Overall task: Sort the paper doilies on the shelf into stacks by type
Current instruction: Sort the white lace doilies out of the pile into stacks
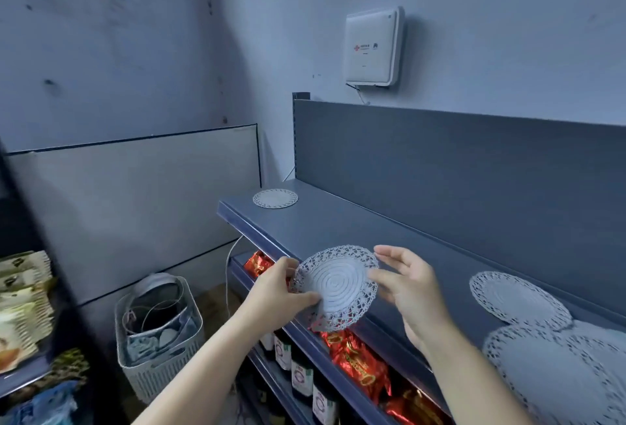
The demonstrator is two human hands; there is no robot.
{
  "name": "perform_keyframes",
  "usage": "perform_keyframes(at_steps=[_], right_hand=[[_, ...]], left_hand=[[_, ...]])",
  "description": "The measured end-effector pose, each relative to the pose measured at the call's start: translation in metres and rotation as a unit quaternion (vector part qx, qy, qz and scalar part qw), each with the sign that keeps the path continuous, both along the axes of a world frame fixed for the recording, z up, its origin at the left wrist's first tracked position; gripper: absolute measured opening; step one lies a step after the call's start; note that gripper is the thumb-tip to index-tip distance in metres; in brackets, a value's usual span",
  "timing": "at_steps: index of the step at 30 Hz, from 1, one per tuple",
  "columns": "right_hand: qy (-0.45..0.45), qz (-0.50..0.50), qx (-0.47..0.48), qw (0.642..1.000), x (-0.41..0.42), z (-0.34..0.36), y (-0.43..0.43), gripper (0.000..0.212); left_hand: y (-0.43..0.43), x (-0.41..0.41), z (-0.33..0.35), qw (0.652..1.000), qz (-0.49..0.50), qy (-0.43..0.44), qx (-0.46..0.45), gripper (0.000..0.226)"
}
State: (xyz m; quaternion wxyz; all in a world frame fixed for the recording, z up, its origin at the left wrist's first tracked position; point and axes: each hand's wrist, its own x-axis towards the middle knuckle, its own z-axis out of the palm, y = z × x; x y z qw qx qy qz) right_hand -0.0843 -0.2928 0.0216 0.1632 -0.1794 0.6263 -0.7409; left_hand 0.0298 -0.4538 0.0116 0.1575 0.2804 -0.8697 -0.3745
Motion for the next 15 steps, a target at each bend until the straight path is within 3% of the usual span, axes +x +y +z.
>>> perform_keyframes(at_steps=[5,15], right_hand=[[0.075,0.01,0.061,0.995,-0.061,-0.006,-0.093,0.027],[0.09,0.044,0.165,0.981,-0.139,-0.023,-0.215,0.023]], left_hand=[[-0.085,-0.057,-0.005,1.0,0.012,0.015,0.001,0.063],[-0.207,-0.148,-0.008,0.997,-0.002,-0.049,-0.06,0.056]])
